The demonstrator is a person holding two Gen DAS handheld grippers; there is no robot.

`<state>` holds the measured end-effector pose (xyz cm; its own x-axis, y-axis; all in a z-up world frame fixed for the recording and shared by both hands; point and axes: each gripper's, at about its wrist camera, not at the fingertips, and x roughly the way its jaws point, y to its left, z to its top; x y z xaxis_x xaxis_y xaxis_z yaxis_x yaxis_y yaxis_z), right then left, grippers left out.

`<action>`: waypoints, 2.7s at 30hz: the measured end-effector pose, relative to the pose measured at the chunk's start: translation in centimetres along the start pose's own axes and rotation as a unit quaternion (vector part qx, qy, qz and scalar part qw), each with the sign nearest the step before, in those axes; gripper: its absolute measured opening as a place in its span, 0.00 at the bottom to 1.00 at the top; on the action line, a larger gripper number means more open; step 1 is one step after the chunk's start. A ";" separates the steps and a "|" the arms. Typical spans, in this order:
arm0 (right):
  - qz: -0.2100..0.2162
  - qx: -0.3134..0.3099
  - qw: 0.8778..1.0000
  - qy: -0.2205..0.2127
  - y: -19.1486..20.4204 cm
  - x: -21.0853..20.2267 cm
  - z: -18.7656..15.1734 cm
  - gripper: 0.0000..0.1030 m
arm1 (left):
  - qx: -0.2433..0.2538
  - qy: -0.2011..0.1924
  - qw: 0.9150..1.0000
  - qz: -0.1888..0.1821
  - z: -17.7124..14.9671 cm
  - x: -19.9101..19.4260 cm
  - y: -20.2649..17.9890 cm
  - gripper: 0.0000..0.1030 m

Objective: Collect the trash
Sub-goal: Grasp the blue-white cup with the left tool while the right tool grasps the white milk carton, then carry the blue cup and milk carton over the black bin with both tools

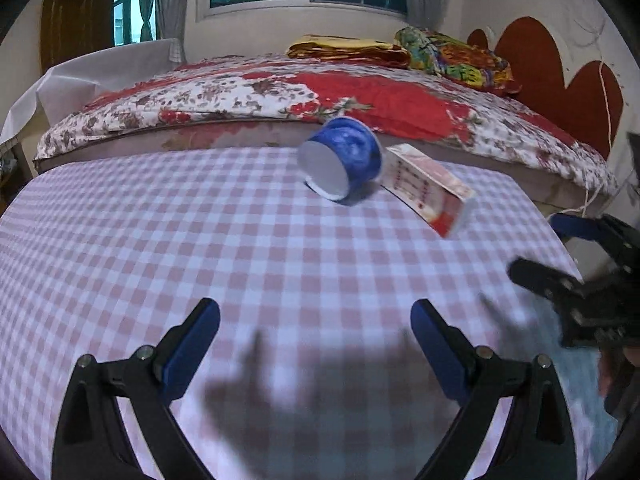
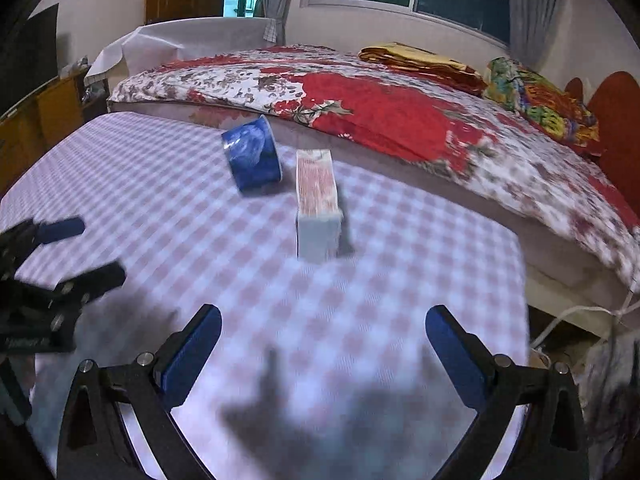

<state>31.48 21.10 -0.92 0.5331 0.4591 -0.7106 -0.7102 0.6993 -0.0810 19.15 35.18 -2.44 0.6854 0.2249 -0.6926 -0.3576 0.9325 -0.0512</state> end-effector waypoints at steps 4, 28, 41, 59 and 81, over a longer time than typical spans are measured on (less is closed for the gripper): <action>0.008 0.009 1.000 0.009 -0.3 3.6 2.5 0.94 | -0.003 0.000 1.000 0.006 1.3 1.6 0.6 0.94; 0.021 0.103 0.994 0.030 -6.5 7.8 3.9 0.35 | -0.057 0.014 0.995 0.079 9.8 12.4 -4.1 0.94; 0.033 0.088 0.995 0.023 -4.6 8.2 4.2 0.35 | -0.071 0.015 0.997 0.031 7.0 10.1 2.1 0.81; 0.028 0.087 0.996 0.018 -3.8 5.7 1.9 0.35 | -0.016 -0.006 0.999 -0.032 6.3 6.9 1.2 0.51; -0.012 0.103 0.994 -0.035 -4.2 -11.5 -8.1 0.35 | 0.003 -0.044 0.995 -0.095 -1.0 -6.1 -5.9 0.51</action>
<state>24.63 8.45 1.90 0.5844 0.4739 -0.6587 -0.5925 0.8039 0.0527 16.49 28.07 1.38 0.7929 0.0687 -0.6055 -0.2130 0.9622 -0.1696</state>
